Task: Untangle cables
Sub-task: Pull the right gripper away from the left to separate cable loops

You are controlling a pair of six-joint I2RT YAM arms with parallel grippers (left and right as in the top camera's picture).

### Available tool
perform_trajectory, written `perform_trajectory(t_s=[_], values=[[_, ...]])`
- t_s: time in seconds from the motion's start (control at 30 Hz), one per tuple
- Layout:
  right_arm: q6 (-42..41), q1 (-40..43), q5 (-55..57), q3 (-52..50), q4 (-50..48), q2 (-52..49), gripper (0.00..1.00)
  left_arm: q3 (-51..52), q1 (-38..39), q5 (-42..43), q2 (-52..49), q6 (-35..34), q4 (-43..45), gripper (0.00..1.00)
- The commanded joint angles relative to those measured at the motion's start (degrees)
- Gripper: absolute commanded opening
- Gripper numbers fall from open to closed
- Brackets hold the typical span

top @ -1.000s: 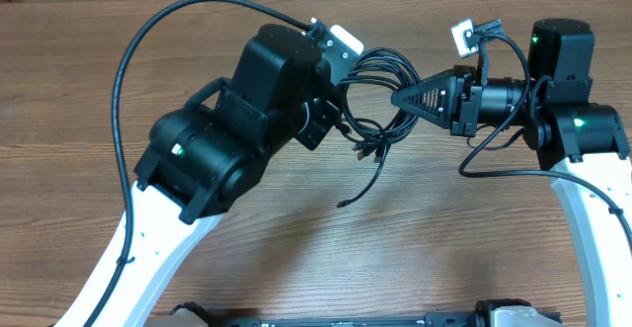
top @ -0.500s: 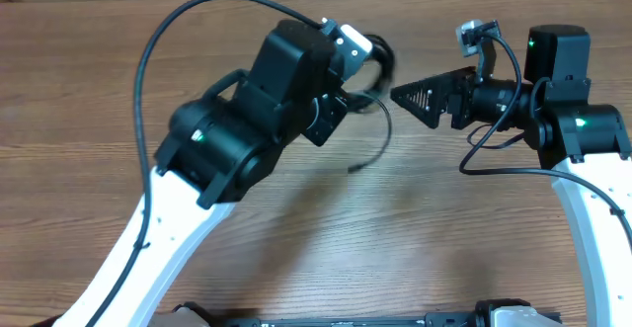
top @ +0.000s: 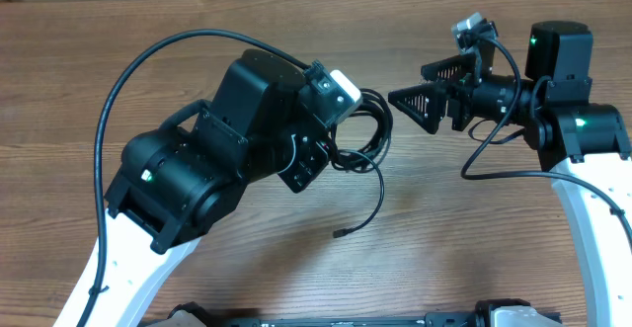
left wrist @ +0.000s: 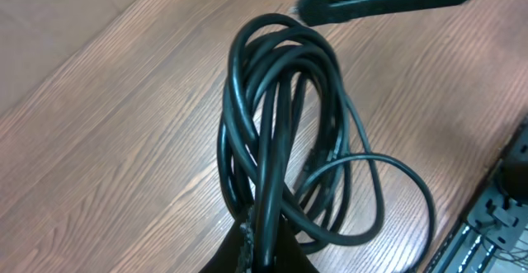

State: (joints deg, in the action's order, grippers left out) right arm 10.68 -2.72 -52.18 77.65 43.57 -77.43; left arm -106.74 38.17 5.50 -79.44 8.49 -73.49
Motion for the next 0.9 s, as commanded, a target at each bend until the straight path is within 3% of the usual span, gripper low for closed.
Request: perform_trajectory(t_s=[0.0, 0.23, 0.3, 0.57, 0.73, 0.77, 0.83, 0.87], values=[[3.10, -0.24, -2.43, 1.57, -0.24, 0.79, 1.00, -0.24, 0.09, -3.41, -0.09, -2.60, 0.94, 0.04], [10.51, -0.22, -10.32, 1.57, -0.42, 0.79, 0.97, -0.24, 0.11, -2.67, -4.94, -5.95, 1.79, 0.04], [11.32, -0.24, -11.08, 1.57, -1.97, 0.79, 0.75, -0.24, 0.11, 1.16, -6.36, -7.19, 3.13, 0.04], [12.00, -0.24, -11.13, 1.55, -1.95, 0.79, 0.55, -1.07, 0.11, 9.64, -5.03, -11.56, 8.11, 0.04], [12.13, -0.22, -11.10, 1.55, -1.95, 0.79, 0.47, -1.86, 0.11, 9.42, -4.76, -12.44, 7.15, 0.04], [12.13, -0.22, -11.10, 1.55, -1.95, 0.79, 0.43, -1.86, 0.11, 9.40, -4.76, -12.76, 6.93, 0.04], [12.11, -0.24, -11.13, 1.55, -1.92, 0.79, 0.22, -1.86, 0.11, 9.40, -4.76, -12.81, 6.64, 0.04], [12.11, -0.22, -11.13, 1.55, -1.90, 0.79, 0.21, -1.88, 0.11, 9.42, -4.76, -12.81, 6.64, 0.04]])
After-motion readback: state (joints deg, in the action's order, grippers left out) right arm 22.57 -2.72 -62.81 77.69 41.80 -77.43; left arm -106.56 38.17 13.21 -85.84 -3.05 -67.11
